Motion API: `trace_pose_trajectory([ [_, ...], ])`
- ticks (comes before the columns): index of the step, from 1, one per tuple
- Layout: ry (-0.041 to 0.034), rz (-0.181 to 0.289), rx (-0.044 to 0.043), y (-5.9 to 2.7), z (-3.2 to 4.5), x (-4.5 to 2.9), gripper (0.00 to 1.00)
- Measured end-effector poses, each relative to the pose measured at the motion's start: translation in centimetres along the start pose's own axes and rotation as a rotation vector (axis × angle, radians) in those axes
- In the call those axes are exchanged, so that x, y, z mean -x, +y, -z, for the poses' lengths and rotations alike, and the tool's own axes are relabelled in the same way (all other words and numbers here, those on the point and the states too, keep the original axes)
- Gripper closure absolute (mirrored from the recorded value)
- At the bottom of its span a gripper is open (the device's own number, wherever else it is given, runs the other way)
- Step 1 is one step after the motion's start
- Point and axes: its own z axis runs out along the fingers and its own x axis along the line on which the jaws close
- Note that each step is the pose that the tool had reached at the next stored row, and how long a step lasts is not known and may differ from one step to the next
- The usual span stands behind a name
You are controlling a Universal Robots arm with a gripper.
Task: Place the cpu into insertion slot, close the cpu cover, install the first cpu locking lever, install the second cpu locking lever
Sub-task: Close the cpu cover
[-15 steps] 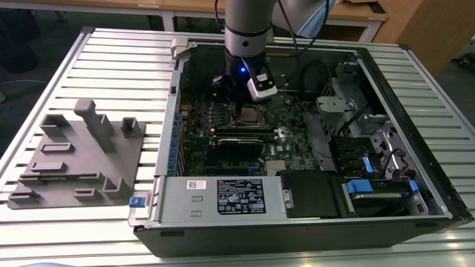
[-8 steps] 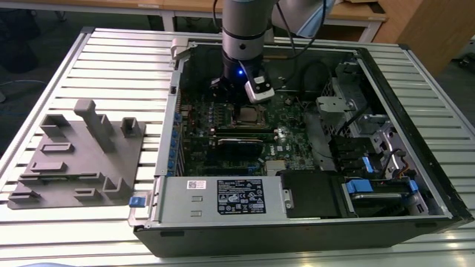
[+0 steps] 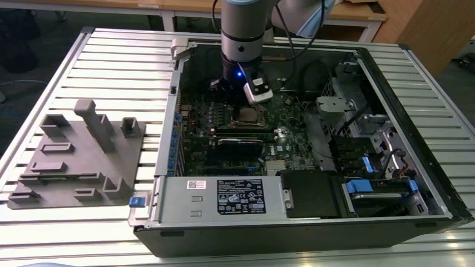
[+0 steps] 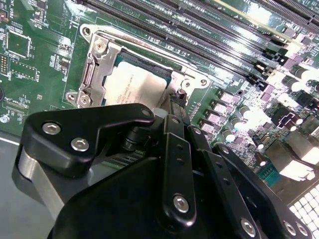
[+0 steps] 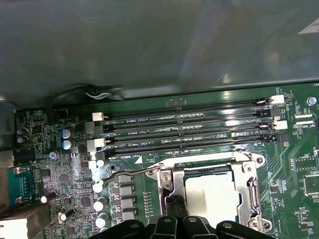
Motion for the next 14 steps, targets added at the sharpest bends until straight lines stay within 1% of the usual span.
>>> trace_pose_trajectory([
  [8,-0.0003,0.000,0.0004,0.00,-0.02,-0.11,0.89],
  [13,-0.0004,0.000,-0.0008,-0.05,-0.32,-0.26,0.89],
  [14,-0.0011,0.000,0.0004,-0.04,-0.39,-0.26,0.89],
])
